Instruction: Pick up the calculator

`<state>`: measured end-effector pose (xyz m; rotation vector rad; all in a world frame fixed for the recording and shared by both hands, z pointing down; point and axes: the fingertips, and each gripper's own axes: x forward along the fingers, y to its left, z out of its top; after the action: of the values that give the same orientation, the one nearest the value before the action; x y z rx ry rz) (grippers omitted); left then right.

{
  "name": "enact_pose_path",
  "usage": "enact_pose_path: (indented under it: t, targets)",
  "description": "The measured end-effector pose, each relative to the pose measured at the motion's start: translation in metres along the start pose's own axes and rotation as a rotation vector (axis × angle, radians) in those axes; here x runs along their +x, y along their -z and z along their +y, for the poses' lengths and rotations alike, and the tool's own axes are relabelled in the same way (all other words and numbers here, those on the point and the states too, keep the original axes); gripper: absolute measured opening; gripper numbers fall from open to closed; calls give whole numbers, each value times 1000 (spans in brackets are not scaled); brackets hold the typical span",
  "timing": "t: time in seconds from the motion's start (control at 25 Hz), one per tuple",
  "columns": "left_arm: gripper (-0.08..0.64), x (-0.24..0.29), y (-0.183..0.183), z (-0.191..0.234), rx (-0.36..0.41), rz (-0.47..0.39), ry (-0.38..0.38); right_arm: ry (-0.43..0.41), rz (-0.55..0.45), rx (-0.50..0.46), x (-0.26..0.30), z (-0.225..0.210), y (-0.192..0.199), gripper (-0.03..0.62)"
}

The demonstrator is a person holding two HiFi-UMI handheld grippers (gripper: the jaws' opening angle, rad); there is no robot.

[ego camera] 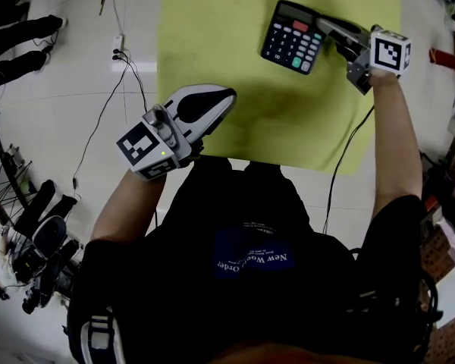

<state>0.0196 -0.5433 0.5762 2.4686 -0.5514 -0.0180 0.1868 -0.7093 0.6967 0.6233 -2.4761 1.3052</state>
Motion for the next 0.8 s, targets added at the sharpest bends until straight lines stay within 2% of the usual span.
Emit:
enact_pose_path:
  t: [0.16, 0.4, 0.56, 0.8]
  targets:
    - [6, -9, -11, 3, 8, -10, -4, -77, -93, 98, -2, 25, -4, 37]
    - [6, -25, -37, 3, 15, -32, -7, -115, -268, 147, -22, 66, -25, 37]
    - [6, -47, -64, -2, 21, -50, -46, -119, -369, 105, -48, 128, -53, 37]
    - [6, -66, -125, -33, 78, -105, -69, -117, -469, -7, -101, 236, -100, 37]
